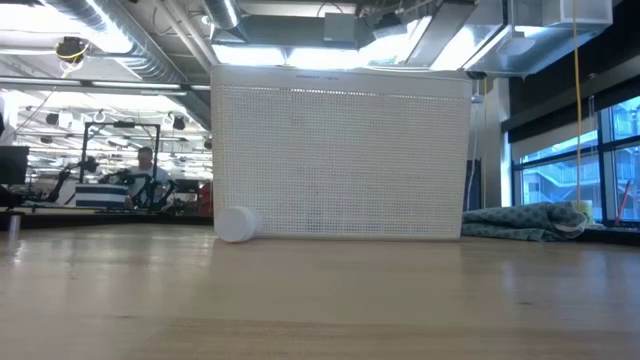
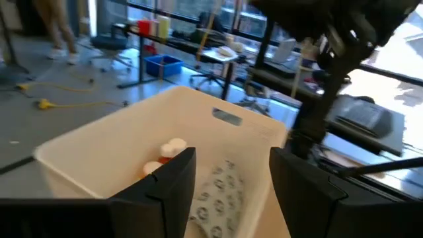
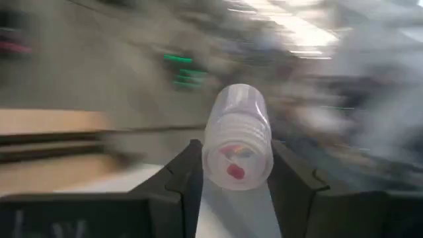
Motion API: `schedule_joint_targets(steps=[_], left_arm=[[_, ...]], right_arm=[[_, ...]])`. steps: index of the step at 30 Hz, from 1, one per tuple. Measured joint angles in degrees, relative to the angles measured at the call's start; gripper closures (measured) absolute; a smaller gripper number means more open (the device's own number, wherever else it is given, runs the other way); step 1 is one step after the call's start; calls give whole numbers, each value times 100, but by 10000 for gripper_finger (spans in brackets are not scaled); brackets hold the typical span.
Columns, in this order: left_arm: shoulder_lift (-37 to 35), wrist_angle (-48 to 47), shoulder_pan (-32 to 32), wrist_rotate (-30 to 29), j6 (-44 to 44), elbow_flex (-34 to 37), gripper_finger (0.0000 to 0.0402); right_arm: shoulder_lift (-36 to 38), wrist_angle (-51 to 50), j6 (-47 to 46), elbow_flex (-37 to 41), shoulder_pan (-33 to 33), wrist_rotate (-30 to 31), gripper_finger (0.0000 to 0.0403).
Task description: Pick & place medical supplies in basket/bin
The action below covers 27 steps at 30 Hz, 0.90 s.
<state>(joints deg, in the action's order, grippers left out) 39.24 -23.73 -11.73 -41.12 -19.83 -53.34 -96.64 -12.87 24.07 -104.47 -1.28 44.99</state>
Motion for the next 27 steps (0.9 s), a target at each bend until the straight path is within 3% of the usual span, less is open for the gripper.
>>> schedule_joint_targets(steps=[2,6,12,14,21,27], left_arm=[[0,1,107,-22,114,0,215],[0,10,359,-25,153,0,215],[72,-12,841,202,-99,0,215],[125,-17,1066,299,-198,0,215],[412,-279,2004,662,-514,-2,215],[746,-331,2772,1561,-503,-2,215]], right_arm=[[-40,-427,-636,4,-328,-1100,268],[-57,-1302,-1254,4,-921,-2029,268],[-84,-2878,-2226,2,-1933,-4244,268],[-150,-3357,-2195,-9,-2207,-4695,268],[-547,-4870,-2105,-4,-2762,-5083,268],[-1160,-5473,-2255,-4,-2893,-5070,268]])
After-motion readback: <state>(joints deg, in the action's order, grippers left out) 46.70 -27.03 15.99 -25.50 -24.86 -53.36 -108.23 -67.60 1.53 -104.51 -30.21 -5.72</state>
